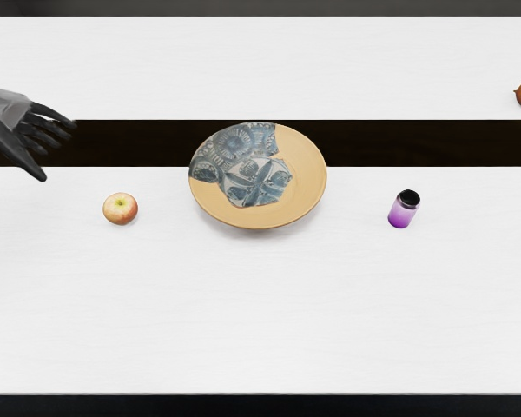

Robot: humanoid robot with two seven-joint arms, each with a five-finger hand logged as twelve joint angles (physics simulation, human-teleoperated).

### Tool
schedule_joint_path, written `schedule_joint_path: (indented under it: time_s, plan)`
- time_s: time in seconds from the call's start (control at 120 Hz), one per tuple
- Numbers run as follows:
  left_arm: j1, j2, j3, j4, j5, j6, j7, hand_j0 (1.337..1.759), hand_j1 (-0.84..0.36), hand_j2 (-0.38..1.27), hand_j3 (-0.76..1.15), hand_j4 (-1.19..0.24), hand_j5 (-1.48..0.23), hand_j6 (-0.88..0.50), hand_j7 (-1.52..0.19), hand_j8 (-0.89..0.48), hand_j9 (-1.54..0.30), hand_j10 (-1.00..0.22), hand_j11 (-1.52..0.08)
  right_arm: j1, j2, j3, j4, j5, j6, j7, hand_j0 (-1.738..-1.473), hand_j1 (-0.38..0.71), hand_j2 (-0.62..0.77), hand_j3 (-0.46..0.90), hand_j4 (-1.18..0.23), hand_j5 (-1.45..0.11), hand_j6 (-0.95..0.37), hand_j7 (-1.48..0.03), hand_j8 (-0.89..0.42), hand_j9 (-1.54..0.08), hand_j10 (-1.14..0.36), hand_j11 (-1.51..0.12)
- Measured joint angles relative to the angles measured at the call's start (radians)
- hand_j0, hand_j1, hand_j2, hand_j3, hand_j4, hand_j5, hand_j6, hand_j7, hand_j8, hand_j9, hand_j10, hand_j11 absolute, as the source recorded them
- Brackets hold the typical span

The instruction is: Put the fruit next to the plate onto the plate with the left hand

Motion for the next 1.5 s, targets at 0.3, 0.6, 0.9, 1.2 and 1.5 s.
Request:
schedule_joint_path:
  time_s: [0.3,0.6,0.9,1.2,1.5]
  plan:
    - [0.061,0.047,0.007,-0.137,0.082,0.065,0.007,1.658,0.05,0.05,0.0,-0.25,-0.32,-0.25,-0.32,-0.25,-0.32,-0.25,-0.32,-0.007,0.0,-0.004,-0.021,0.0,-0.001,0.001,-1.658,-0.31,-0.01,0.0,-0.03,-0.04,-0.03,-0.04,-0.03,-0.04,-0.03,-0.04]
    - [0.071,0.09,0.099,-0.388,0.202,0.434,0.002,1.658,0.06,0.05,0.0,-0.25,-0.32,-0.25,-0.32,-0.25,-0.32,-0.25,-0.32,-0.008,0.0,-0.006,-0.026,0.0,-0.002,0.001,-1.658,-0.31,-0.01,0.0,-0.03,-0.04,-0.03,-0.04,-0.03,-0.04,-0.03,-0.04]
    - [0.052,-0.027,0.301,-0.485,0.347,0.877,-0.001,1.658,0.05,0.05,0.0,-0.25,-0.32,-0.25,-0.32,-0.25,-0.32,-0.25,-0.32,-0.008,0.0,-0.006,-0.026,0.0,-0.002,0.001,-1.658,-0.31,-0.01,0.0,-0.03,-0.04,-0.03,-0.04,-0.03,-0.04,-0.03,-0.04]
    - [-0.051,-0.187,0.44,-0.457,0.361,0.924,0.002,1.658,0.05,0.05,0.0,-0.25,-0.33,-0.26,-0.33,-0.26,-0.33,-0.25,-0.33,-0.008,0.0,-0.006,-0.026,0.0,-0.002,0.001,-1.658,-0.31,-0.01,0.0,-0.03,-0.04,-0.03,-0.04,-0.03,-0.04,-0.03,-0.04]
    - [-0.094,-0.312,0.558,-0.455,0.337,0.929,0.004,1.658,0.03,0.06,0.0,-0.27,-0.35,-0.27,-0.35,-0.27,-0.35,-0.27,-0.35,-0.008,0.0,-0.006,-0.026,0.0,-0.002,0.001,-1.658,-0.31,-0.01,0.0,-0.03,-0.04,-0.03,-0.04,-0.03,-0.04,-0.03,-0.04]
